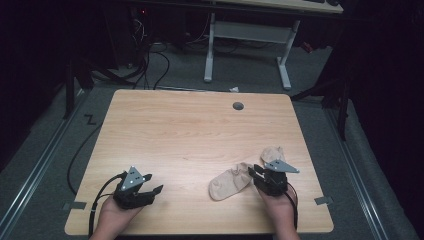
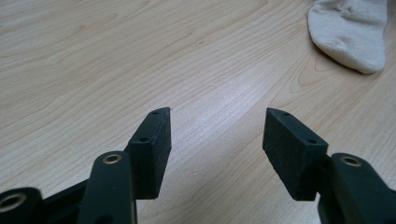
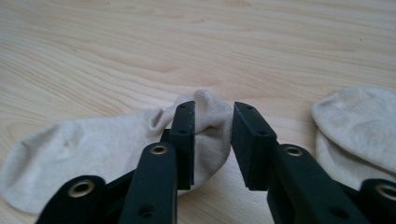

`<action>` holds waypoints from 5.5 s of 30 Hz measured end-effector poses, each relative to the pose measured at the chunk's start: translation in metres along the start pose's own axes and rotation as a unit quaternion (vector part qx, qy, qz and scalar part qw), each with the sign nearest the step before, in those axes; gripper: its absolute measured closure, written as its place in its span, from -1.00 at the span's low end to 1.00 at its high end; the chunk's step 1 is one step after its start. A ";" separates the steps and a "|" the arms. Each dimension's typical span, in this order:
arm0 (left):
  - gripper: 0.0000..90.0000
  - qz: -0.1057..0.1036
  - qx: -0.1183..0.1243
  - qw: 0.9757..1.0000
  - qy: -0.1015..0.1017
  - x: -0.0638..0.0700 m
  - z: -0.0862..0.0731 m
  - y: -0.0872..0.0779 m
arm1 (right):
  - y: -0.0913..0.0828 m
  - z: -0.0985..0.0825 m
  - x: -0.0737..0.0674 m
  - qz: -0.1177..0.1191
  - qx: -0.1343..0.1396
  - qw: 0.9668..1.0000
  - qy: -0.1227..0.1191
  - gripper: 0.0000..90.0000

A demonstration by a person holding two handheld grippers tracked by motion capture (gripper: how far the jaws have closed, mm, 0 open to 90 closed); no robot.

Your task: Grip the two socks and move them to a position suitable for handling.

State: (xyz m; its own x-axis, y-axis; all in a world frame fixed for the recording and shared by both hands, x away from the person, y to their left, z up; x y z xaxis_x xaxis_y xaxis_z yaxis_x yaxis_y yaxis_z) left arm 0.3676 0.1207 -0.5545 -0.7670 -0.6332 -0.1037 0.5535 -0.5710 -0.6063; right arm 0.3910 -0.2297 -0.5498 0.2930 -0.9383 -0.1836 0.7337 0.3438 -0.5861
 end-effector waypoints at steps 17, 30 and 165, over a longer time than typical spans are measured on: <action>-0.06 -0.005 -0.003 1.000 0.000 0.002 0.000 0.002 | 0.030 -0.013 -0.002 -0.009 -0.064 0.997 -0.040 0.92; -0.05 -0.009 -0.005 1.000 -0.001 0.006 -0.001 0.002 | 0.020 -0.037 -0.030 0.029 -0.105 0.992 -0.066 0.94; -0.07 -0.003 0.007 1.000 -0.028 -0.012 0.004 0.002 | 0.064 -0.002 -0.057 -0.011 -0.099 0.991 -0.090 0.66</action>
State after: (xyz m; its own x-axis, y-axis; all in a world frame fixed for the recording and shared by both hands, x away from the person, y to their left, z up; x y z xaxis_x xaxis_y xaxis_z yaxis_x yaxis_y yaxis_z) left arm 0.3785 0.1252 -0.5514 -0.7512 -0.6577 -0.0559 0.5534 -0.5814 -0.5964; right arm 0.4202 -0.1546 -0.5784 0.3967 -0.9173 -0.0356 0.6115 0.2930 -0.7350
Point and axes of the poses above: each handheld gripper's, and its own axes: y roughly forward along the jaws, z roughly out of its top, x roughly to its right, the point moved 9 cm from there along y, roughly forward along the jaws, and after that the axes turned 9 degrees about y, right-handed, at the moved point
